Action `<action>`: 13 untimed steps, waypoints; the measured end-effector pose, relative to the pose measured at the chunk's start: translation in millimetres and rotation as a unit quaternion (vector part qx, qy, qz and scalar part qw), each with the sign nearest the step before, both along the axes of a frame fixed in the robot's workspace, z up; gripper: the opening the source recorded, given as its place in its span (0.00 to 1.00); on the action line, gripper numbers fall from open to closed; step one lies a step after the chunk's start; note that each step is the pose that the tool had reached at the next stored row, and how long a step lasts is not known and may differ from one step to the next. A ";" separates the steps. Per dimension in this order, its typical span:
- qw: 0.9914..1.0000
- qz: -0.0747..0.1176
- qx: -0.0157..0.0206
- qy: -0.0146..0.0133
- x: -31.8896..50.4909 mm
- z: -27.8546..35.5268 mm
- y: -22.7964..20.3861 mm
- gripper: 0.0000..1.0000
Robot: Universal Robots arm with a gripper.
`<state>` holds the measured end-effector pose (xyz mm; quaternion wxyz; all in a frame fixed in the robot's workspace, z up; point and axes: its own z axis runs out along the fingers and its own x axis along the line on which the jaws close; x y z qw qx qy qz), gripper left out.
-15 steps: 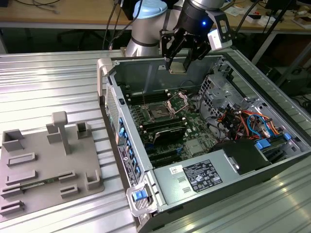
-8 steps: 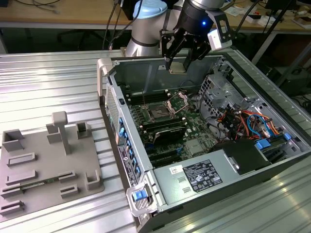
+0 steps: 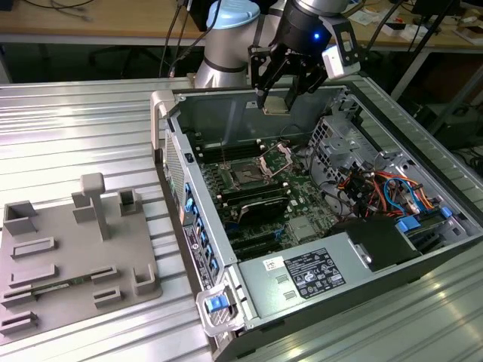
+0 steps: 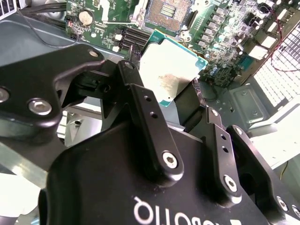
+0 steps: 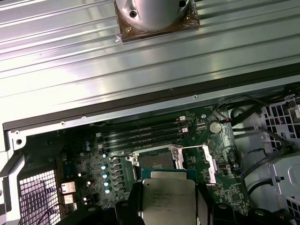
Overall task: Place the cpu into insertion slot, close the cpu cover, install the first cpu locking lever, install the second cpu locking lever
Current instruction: 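Place the cpu into insertion slot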
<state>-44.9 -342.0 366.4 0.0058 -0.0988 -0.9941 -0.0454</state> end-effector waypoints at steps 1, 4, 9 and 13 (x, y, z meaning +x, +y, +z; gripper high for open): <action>1.000 -0.001 0.000 0.000 0.0 0.0 0.0 0.55; 1.000 -0.002 0.000 0.000 0.0 0.0 0.0 0.55; 1.000 -0.005 0.000 0.000 0.0 0.0 0.0 0.55; 1.000 -0.007 0.000 0.000 0.0 0.0 0.0 0.55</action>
